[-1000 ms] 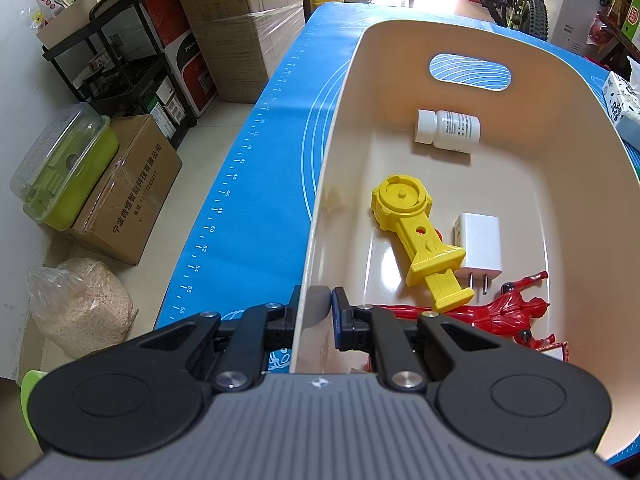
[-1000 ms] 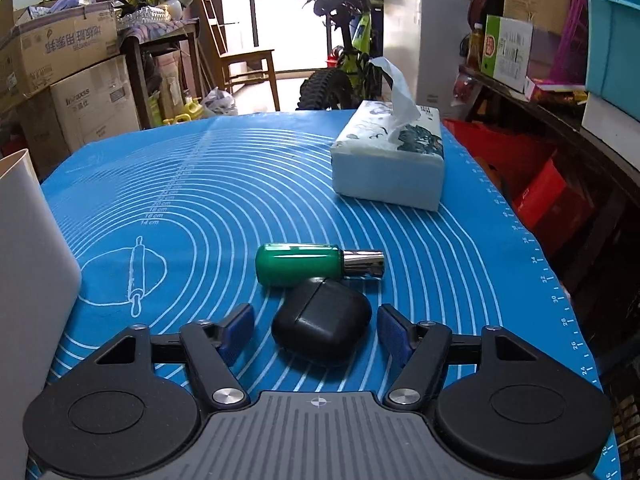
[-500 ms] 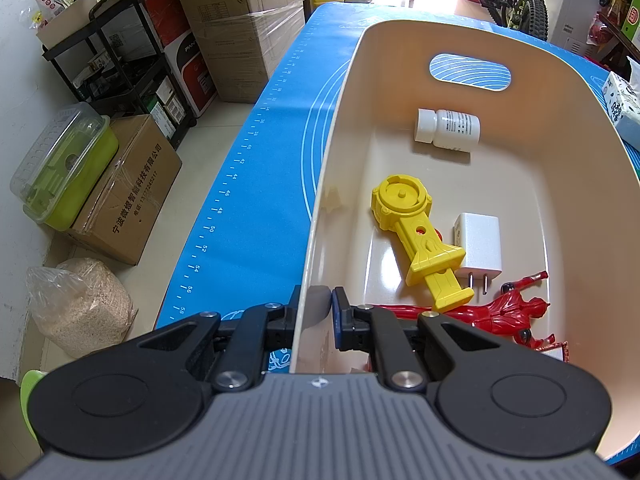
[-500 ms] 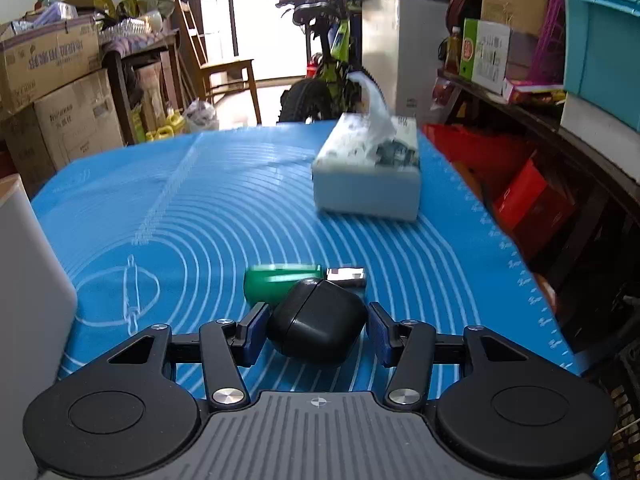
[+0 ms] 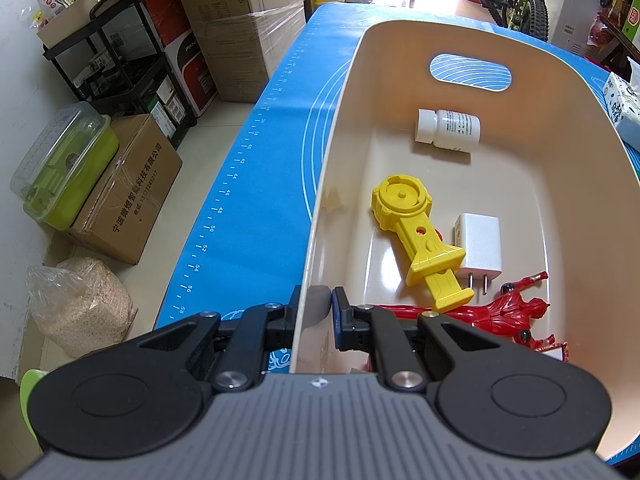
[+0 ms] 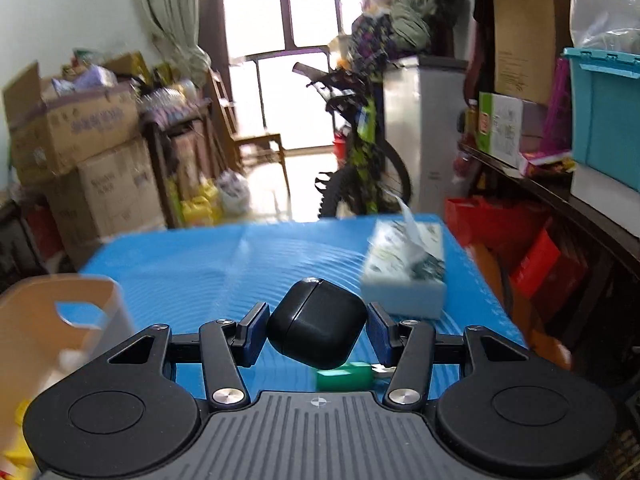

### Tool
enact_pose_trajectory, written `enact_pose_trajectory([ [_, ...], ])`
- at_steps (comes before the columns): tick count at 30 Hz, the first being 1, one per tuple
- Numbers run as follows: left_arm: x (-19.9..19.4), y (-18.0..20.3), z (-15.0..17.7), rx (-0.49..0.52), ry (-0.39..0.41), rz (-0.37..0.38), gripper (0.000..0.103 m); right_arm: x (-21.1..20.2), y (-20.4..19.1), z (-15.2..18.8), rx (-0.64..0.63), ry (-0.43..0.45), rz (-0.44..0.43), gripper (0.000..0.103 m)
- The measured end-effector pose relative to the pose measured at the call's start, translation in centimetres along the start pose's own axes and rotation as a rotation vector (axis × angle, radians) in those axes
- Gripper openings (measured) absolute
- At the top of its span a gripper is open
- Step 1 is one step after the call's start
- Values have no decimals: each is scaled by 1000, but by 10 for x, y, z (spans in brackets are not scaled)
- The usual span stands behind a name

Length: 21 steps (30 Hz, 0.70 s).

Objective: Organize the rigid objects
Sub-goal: 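Carry the black case into the basket and open the right gripper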

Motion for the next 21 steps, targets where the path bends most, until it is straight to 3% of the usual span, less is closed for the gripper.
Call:
enact_pose_trajectory([
  [12,0,0,0,0,1,0,15,-39,-79,-11,-53,58,-197,57],
  [21,0,0,0,1,1,0,15,-51,-137,14,-161,-13,-340,57],
])
Point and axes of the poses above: each gripper's, at about its wrist camera, not at the fingertips, and x roughly the way its jaws point, y to its right, z to its underside, the point moved 5 cm from there along x, roughly the way its jaws point, and after that the axes turned 3 degrees about -z, right-handed, at the moved point
